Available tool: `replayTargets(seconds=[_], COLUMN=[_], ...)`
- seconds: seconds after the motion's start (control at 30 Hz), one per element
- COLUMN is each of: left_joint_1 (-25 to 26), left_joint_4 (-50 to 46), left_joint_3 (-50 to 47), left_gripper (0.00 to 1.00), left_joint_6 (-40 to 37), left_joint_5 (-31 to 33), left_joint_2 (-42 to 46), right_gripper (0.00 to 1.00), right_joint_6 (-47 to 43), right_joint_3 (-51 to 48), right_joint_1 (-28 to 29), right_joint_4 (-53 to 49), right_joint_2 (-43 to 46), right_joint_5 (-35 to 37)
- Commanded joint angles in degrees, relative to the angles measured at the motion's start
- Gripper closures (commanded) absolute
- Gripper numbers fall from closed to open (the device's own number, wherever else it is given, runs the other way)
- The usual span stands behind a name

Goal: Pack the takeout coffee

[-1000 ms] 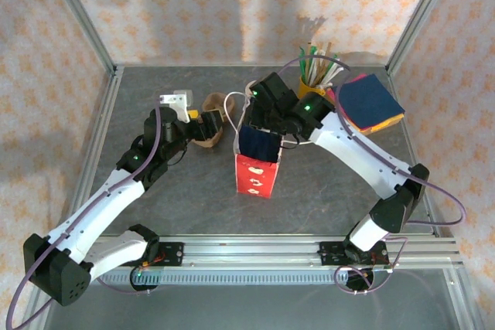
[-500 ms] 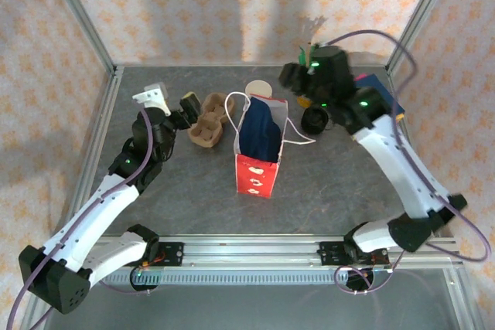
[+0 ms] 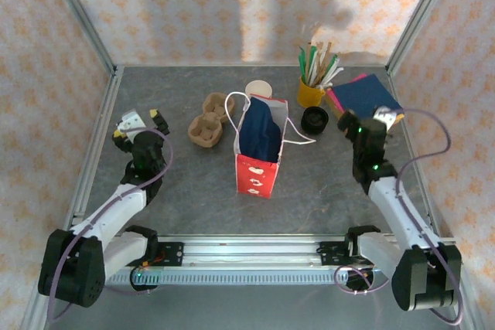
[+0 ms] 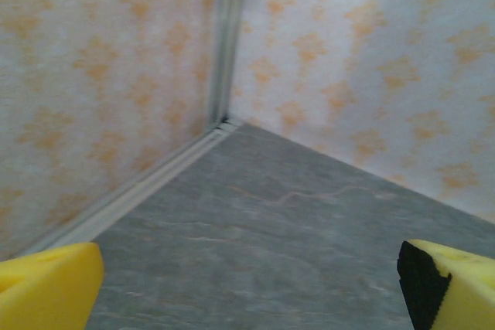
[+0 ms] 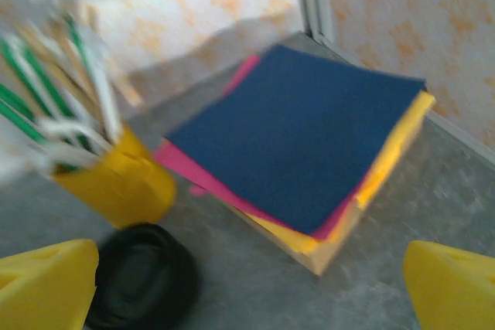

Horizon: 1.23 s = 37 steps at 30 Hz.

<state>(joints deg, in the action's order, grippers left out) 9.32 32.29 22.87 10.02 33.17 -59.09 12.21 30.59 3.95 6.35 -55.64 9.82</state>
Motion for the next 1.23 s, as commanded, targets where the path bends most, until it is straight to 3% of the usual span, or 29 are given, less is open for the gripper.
replayTargets(seconds=[0.0,0.1,0.23,0.4,0.5,0.57,0.6,0.63,0.7,1.2], left_joint_1=[-1.2,-2.1,-5.0,-7.9,-9.1,-9.2,-9.2,-9.3,-9.2,-8.7], left_joint_4=[16.9,24.2,33.6,50.4,50.7,53.4,55.3,50.8,45.2,46.7], left_joint_3=[-6.1,-11.0,-15.6,-17.6,-16.0,-15.6,-15.5,-14.4,-12.5,-12.4], left_gripper=[0.01,0.01,0.01,0.01,0.01,0.01,0.00,0.01,0.01,0.01], left_joint_6=[-6.0,-6.1,-4.5,-4.9,-5.1,-5.1,-5.9,-5.4,-5.2,-6.2], left_joint_5=[4.8,3.3,-6.1,-13.7,-19.8,-19.4,-20.2,-20.3,-20.4,-19.7], left_joint_2=[-1.7,-4.3,-9.2,-21.1,-25.6,-28.7,-30.0,-28.7,-27.8,-28.8], right_gripper=[0.00,0.00,0.00,0.00,0.00,0.00,0.00,0.00,0.00,0.00], right_joint_6=[-4.5,-6.9,-10.6,-13.8,-16.2,-15.7,-15.3,-14.9,-14.7,-14.8], right_joint_3=[-10.4,-16.2,-18.7,-19.9,-21.6,-22.3,-20.8,-17.7,-18.2,-17.6], right_joint_1=[-0.7,-0.8,-0.8,-1.7,-1.8,-1.8,-1.9,-1.9,-1.9,-1.9], right_joint_4=[28.1,40.2,52.5,61.8,69.0,75.4,71.3,63.5,66.7,64.6], right_joint_2=[-1.2,-7.8,-18.5,-22.4,-27.8,-32.2,-32.0,-30.7,-31.9,-31.3], right_joint_5=[3.0,1.8,-0.1,-7.7,-13.1,-12.8,-11.9,-10.9,-10.2,-10.2])
